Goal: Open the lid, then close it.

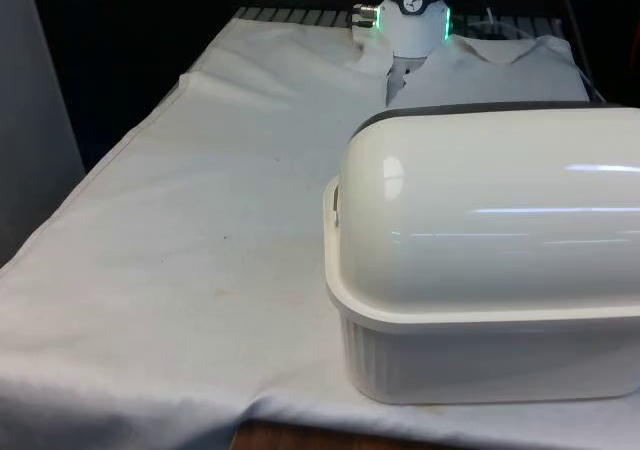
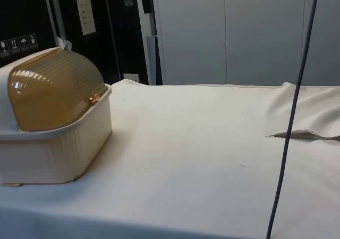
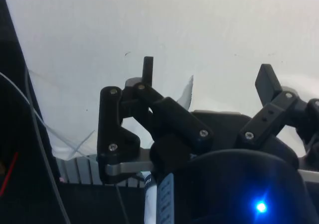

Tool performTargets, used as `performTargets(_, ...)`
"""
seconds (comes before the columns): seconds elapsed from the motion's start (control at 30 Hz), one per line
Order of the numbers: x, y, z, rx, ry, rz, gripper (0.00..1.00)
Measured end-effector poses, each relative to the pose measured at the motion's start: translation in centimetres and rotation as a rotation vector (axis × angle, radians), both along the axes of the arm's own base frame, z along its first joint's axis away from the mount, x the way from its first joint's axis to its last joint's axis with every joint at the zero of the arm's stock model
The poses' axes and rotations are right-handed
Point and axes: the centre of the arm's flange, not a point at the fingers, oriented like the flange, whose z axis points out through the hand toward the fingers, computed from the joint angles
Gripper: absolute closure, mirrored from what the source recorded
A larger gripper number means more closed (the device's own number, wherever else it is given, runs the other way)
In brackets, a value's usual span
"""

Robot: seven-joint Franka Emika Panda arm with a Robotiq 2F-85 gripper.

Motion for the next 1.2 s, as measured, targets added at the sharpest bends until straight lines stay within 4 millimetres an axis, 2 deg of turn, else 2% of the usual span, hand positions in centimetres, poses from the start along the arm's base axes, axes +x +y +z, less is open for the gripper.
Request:
performTargets(0.3, -0.5, 0.3, -0.6, 0.002, 0.011, 0.002, 0.00)
performTargets(0.67, -1.3, 1.1, -3.0, -0.002, 0.016, 0.009, 0.00)
performTargets(1.0, 0.1, 1.2, -5.9, -0.012, 0.008, 0.008, 0.00)
performTargets(1.2, 0.4, 1.3, -6.7, -0.014, 0.009, 0.007, 0.00)
